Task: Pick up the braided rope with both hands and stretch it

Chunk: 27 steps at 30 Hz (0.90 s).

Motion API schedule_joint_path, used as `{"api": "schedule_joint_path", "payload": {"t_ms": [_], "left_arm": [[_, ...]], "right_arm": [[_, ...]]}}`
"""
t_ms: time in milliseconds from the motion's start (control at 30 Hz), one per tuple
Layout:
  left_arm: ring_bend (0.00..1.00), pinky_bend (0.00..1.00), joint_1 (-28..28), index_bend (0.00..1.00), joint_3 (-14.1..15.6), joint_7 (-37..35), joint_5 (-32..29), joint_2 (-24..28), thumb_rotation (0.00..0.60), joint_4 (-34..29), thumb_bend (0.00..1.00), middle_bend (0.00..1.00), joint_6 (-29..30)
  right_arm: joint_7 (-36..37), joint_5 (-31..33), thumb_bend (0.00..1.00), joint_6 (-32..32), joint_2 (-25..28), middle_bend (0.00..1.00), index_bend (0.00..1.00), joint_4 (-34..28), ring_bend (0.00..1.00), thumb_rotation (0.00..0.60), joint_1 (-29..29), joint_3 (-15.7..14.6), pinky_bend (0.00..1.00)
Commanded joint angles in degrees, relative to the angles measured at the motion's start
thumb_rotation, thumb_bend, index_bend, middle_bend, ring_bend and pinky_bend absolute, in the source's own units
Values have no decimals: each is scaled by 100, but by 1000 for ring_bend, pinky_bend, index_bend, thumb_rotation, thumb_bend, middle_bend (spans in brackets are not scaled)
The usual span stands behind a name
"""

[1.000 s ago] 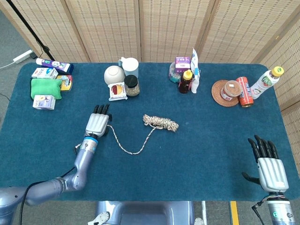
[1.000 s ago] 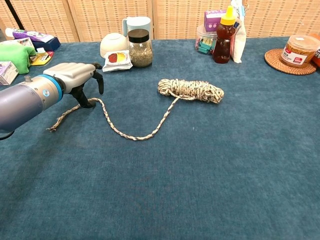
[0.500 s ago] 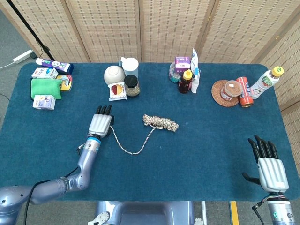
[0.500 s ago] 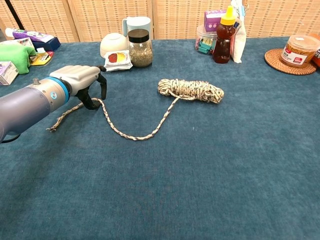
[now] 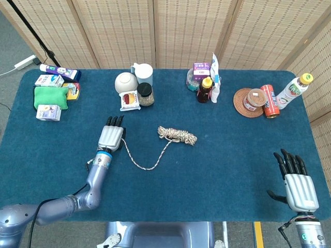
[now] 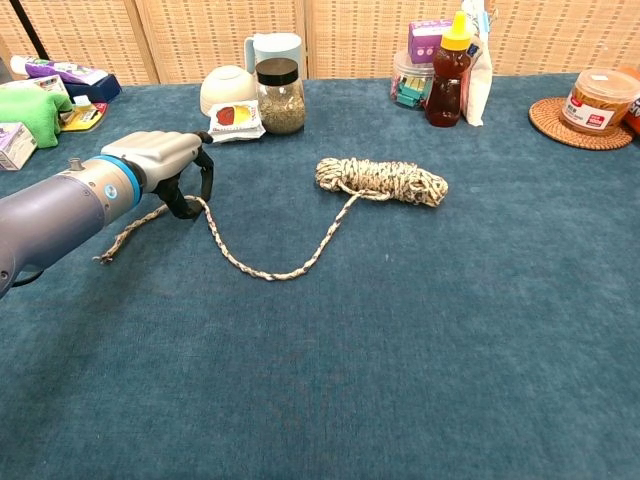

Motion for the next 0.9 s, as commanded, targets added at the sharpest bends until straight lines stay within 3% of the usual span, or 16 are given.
{"api": "schedule_joint_path", "payload": {"t_ms": [33,900], "left_arm": [[0,0,-6,545,12,0,2,-3,600,11,383,0,13],[0,0,107,572,166,-78,188,272,600,-296,406,0,243]], "right_arm": [[-2,2,0,0,0,0,0,-1,0,600,2,0,0],[-38,4,0,-12,-11,0,0,-11,0,600,16,-28,0]]}}
